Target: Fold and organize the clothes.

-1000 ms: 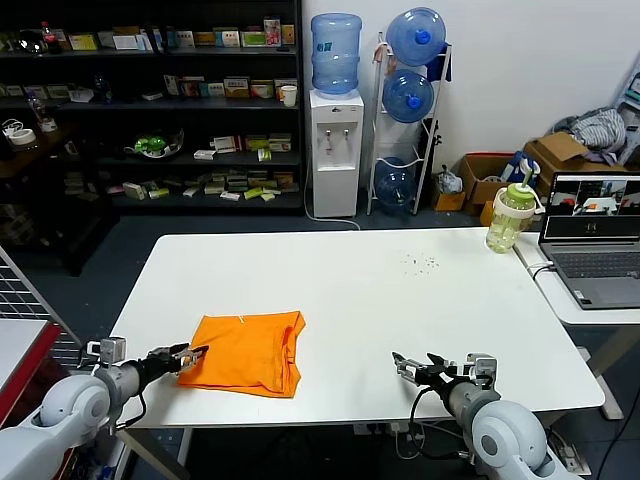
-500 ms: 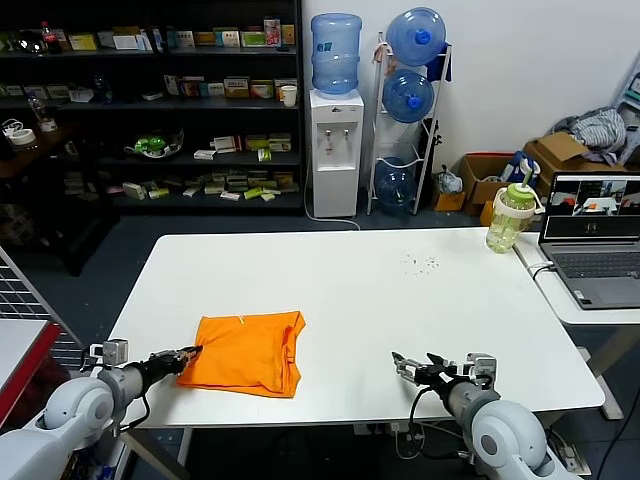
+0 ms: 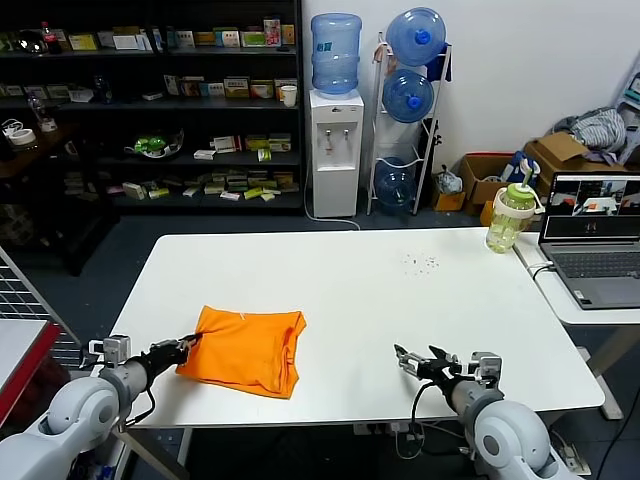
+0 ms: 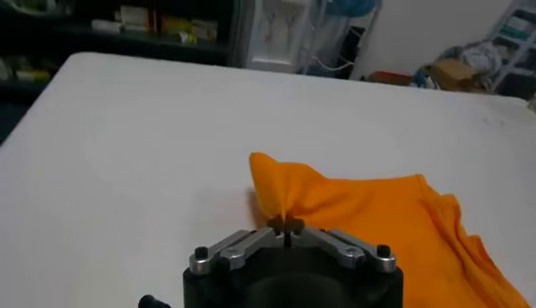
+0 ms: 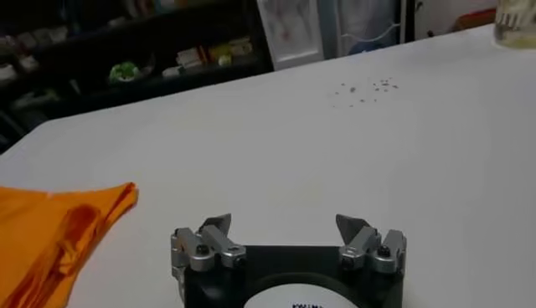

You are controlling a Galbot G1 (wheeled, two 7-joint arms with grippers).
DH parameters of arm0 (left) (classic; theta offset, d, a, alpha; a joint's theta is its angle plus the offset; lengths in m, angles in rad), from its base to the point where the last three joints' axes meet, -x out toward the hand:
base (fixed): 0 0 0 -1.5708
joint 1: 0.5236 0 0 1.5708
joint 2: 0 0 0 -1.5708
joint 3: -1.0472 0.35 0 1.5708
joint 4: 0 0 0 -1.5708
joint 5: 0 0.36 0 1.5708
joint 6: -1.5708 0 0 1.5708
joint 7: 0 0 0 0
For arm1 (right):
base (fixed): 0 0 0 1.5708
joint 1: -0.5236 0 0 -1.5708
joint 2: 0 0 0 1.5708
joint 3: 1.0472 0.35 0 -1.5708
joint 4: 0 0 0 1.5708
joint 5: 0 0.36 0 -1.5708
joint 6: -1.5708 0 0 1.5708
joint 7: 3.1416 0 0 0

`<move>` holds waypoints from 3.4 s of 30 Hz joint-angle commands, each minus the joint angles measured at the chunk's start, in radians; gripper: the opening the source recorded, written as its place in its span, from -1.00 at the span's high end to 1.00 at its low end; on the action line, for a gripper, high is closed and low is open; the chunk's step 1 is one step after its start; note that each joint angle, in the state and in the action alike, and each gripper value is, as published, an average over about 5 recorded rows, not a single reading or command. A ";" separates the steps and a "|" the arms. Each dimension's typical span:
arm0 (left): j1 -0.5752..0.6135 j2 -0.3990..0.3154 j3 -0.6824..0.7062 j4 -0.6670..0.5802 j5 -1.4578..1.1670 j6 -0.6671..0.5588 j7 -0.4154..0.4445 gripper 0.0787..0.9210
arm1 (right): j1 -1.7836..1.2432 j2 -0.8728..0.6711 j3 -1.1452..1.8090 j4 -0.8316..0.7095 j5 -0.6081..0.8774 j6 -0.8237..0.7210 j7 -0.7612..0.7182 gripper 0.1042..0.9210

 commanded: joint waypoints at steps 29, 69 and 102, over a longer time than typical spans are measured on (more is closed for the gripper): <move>0.290 0.390 -0.327 -0.011 0.023 0.012 -0.275 0.96 | 0.036 0.020 -0.009 -0.055 -0.226 0.136 -0.109 -0.76; -0.555 -0.603 0.540 -0.017 -0.323 0.139 -0.731 0.96 | -0.062 0.094 0.082 -0.031 -0.212 0.061 -0.039 -0.76; 0.314 -0.366 -0.273 -0.209 0.363 -0.413 0.176 -0.15 | -0.244 0.143 0.325 -0.030 -0.407 0.517 -0.414 -0.76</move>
